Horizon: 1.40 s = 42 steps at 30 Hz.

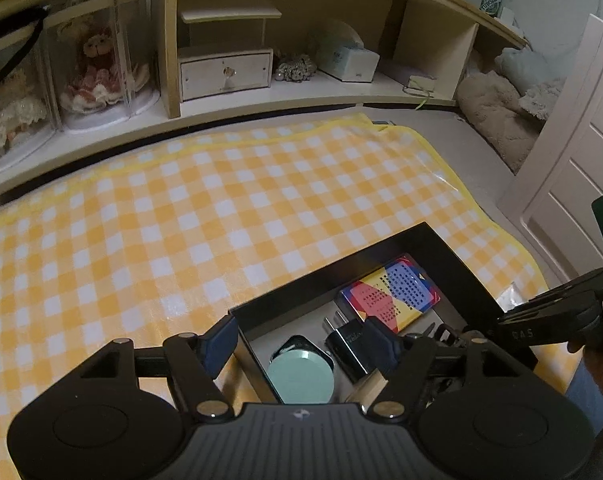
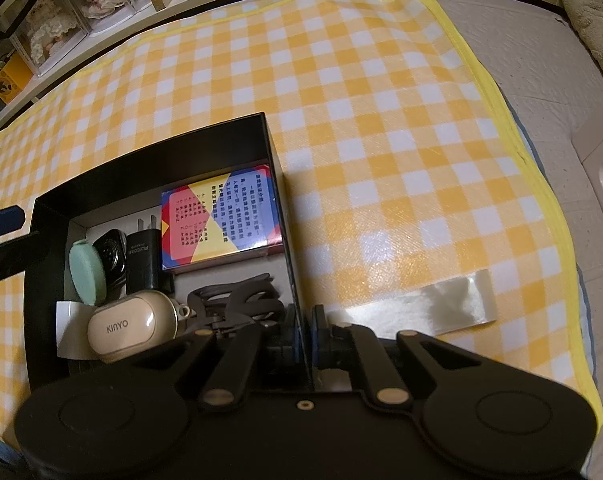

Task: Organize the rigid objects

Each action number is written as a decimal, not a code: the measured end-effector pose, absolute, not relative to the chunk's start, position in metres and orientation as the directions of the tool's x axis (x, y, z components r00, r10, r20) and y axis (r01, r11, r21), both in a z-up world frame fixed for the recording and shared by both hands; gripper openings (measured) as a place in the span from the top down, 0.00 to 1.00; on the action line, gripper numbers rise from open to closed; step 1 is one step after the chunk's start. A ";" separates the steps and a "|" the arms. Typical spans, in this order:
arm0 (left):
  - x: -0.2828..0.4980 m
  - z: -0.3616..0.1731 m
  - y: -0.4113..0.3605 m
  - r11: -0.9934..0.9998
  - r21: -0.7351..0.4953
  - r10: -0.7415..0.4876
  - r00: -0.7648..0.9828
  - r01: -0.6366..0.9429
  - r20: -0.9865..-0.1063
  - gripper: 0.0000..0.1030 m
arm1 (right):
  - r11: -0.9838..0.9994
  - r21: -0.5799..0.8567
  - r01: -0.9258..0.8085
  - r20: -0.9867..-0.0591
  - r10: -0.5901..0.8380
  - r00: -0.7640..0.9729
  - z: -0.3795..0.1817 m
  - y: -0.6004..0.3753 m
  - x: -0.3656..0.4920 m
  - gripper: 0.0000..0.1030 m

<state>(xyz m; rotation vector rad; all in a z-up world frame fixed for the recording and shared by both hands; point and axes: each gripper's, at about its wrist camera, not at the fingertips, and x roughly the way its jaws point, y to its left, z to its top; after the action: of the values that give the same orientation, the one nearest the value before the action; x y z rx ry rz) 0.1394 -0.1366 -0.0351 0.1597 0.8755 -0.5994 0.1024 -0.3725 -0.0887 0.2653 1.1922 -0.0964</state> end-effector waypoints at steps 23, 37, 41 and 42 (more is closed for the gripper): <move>0.116 -0.034 -0.141 0.838 -0.174 -0.426 0.419 0.518 -0.802 0.00 | 0.965 0.152 0.213 -0.927 0.065 0.369 -0.088 -0.372 0.103 0.93; 0.102 -0.033 -0.135 0.855 -0.172 -0.404 0.418 0.490 -0.814 0.00 | 0.965 0.152 0.213 -0.927 0.065 0.368 -0.088 -0.372 0.103 0.92; 0.098 -0.032 -0.134 0.859 -0.169 -0.398 0.423 0.484 -0.814 0.00 | 0.964 0.152 0.217 -0.928 0.064 0.368 -0.089 -0.373 0.102 0.92; 0.097 -0.032 -0.134 0.860 -0.167 -0.397 0.426 0.482 -0.813 0.00 | 0.964 0.151 0.220 -0.928 0.062 0.368 -0.089 -0.373 0.102 0.92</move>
<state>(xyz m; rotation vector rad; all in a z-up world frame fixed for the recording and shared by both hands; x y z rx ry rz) 0.0973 -0.1342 -0.0316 0.0967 0.9884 -0.5503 0.1019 -0.3731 -0.0886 0.2677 1.1933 -0.1029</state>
